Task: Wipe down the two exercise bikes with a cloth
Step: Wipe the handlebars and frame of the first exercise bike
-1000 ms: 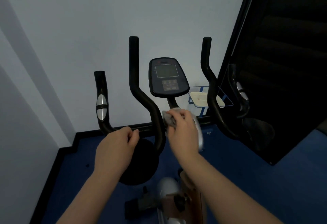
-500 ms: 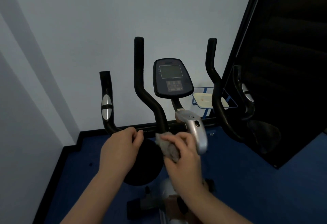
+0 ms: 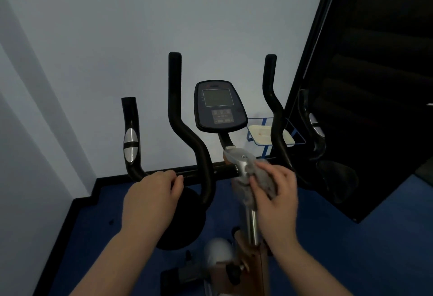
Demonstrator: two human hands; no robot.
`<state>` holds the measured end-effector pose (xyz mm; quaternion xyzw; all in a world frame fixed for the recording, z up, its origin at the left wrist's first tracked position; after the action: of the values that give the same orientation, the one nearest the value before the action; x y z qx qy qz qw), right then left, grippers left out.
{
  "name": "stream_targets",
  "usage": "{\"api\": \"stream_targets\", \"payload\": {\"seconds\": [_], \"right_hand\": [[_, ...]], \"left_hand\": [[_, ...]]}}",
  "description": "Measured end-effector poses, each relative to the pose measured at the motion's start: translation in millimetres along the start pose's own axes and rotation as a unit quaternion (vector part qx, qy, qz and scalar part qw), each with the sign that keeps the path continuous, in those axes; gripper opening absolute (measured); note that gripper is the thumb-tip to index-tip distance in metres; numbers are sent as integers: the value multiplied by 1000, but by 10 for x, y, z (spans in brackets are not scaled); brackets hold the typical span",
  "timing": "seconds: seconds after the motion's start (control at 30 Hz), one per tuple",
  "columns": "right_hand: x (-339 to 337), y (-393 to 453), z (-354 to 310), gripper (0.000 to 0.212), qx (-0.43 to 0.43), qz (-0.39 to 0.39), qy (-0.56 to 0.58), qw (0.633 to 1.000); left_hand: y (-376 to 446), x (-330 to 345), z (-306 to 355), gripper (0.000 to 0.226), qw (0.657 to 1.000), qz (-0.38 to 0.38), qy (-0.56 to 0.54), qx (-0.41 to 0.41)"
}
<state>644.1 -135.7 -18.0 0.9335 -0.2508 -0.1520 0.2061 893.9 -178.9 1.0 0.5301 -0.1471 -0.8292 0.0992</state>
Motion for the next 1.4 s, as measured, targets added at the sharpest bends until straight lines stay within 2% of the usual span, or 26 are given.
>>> {"api": "stream_targets", "payload": {"seconds": [0.03, 0.1, 0.13, 0.2, 0.27, 0.37, 0.43, 0.53, 0.67, 0.77, 0.8, 0.87, 0.97, 1.07, 1.13, 1.3, 1.4], "right_hand": [[-60, -20, 37, 34, -4, 29, -19, 999], [-22, -103, 181, 39, 5, 35, -52, 998], [27, -133, 236, 42, 3, 25, -64, 998], [140, -52, 229, 45, -29, -3, -81, 996], [251, 214, 183, 39, -51, -34, -89, 994], [363, 440, 177, 34, -24, -68, -86, 994], [391, 351, 169, 38, -64, -83, -123, 987], [540, 391, 165, 34, -108, -159, -192, 963], [841, 828, 177, 12, 14, -251, -173, 952], [803, 784, 199, 13, -5, -265, -172, 949], [755, 730, 202, 15, -14, -274, -162, 948], [723, 794, 277, 16, 34, -290, -134, 947], [841, 1000, 418, 24, 113, -317, -171, 926], [899, 998, 448, 17, 91, -311, -168, 931], [827, 953, 457, 13, 69, -309, -156, 935], [982, 1102, 542, 22, 128, -353, -195, 906], [984, 1048, 507, 21, 96, -331, -199, 917]], "left_hand": [[25, 13, 81, 38, 1000, -5, 5, 13], [35, 87, 219, 38, 999, -26, 9, 27], [12, 99, 302, 36, 999, -25, 19, 44], [-76, 134, 516, 31, 985, -16, 87, 146], [-123, 159, 542, 38, 973, -11, 144, 178], [-120, 164, 506, 36, 968, -3, 175, 179], [-141, 158, 513, 36, 967, 2, 179, 182], [-155, 152, 529, 37, 969, 14, 159, 191], [-150, 135, 548, 36, 973, -1, 136, 187], [-57, 93, 368, 38, 995, -1, 44, 94], [-10, 129, 272, 41, 998, -20, 6, 53], [56, 214, 187, 43, 996, -82, -31, 27], [49, 230, 217, 40, 984, -161, -48, 62], [-33, 216, 147, 32, 974, -199, -42, 104], [-70, 207, 93, 27, 972, -198, -60, 113], [-52, 231, 31, 35, 975, -181, -92, 87], [-69, 221, 9, 31, 977, -169, -102, 87]]}}
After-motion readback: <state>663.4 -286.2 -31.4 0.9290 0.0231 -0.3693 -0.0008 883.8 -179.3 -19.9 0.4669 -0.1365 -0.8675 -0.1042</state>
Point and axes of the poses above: each hand's wrist, its own y-axis towards the middle knuckle, its own x-axis out of the palm, z = x × y, the point moved 9 cm from there along y, towards the middle knuckle, and after that the axes turned 2 degrees about y, right-handed, at the moved point
